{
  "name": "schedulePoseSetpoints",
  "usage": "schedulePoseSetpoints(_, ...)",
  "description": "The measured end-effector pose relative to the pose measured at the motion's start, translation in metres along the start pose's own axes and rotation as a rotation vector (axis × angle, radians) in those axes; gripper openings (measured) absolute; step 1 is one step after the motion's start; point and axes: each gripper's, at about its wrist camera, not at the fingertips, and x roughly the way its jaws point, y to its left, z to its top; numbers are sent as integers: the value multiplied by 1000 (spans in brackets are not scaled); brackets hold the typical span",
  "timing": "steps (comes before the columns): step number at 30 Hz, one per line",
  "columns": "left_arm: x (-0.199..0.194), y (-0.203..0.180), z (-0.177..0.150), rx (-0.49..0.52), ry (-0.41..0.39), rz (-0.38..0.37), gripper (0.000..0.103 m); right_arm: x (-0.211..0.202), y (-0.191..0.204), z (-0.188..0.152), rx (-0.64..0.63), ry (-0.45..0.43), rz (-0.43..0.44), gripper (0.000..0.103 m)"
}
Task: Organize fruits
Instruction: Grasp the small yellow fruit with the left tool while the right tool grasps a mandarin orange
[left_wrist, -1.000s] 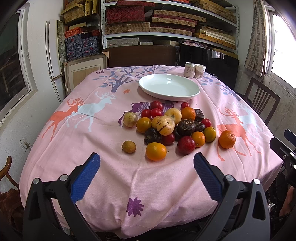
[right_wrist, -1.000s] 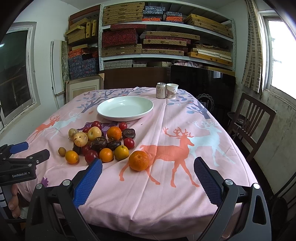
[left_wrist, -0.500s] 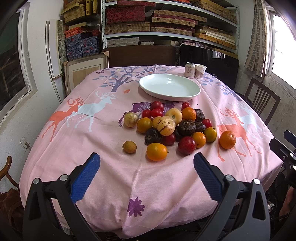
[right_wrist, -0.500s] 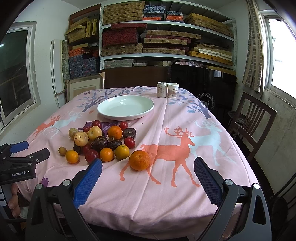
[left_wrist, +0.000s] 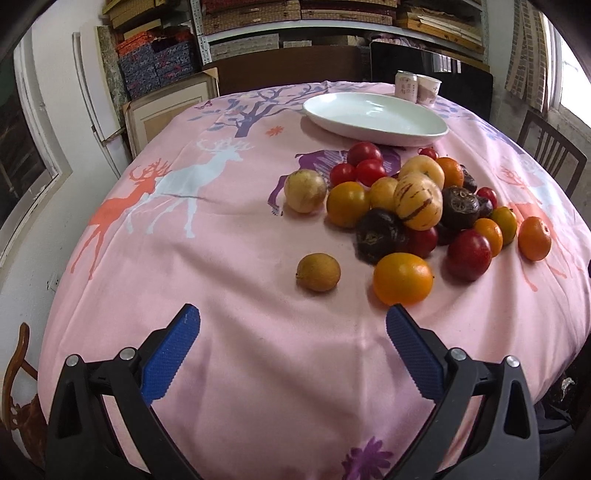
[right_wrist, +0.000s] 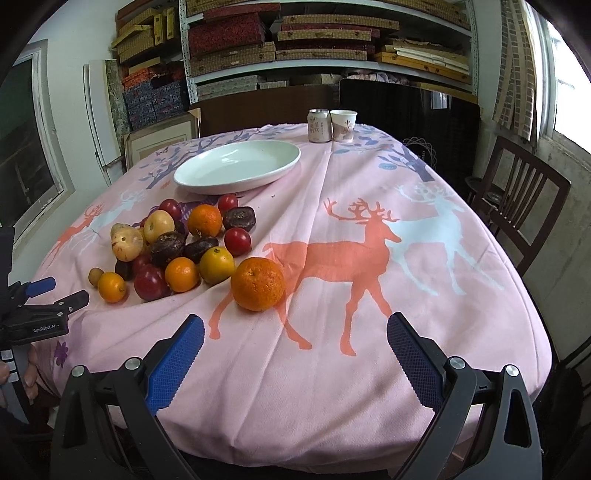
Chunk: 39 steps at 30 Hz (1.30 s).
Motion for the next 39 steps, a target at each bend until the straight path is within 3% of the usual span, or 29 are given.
schedulePoseSetpoints(3,12,1,7,19,14,12,92,16,-5,2,30,38,22,99)
schedulePoseSetpoints(5,24,4,11,18,45,10,66,25,-7,4,42,54,35,99)
schedulePoseSetpoints(9,34,9,14,-6,40,-36,59,33,-6,5,39,61,46,99)
schedulePoseSetpoints(15,36,3,15,10,-2,-65,37,43,-9,7,37,86,51,99)
schedulePoseSetpoints(24,40,-6,22,51,-21,-101,36,55,-3,9,21,119,67,99)
schedulePoseSetpoints(28,39,-12,23,79,-30,-106,29,56,0,10,8,120,67,99)
schedulePoseSetpoints(35,31,-6,17,45,-41,-162,28,57,3,11,-10,127,81,99)
schedulePoseSetpoints(39,10,1,16,9,-106,-176,28,59,15,14,-67,126,116,99)
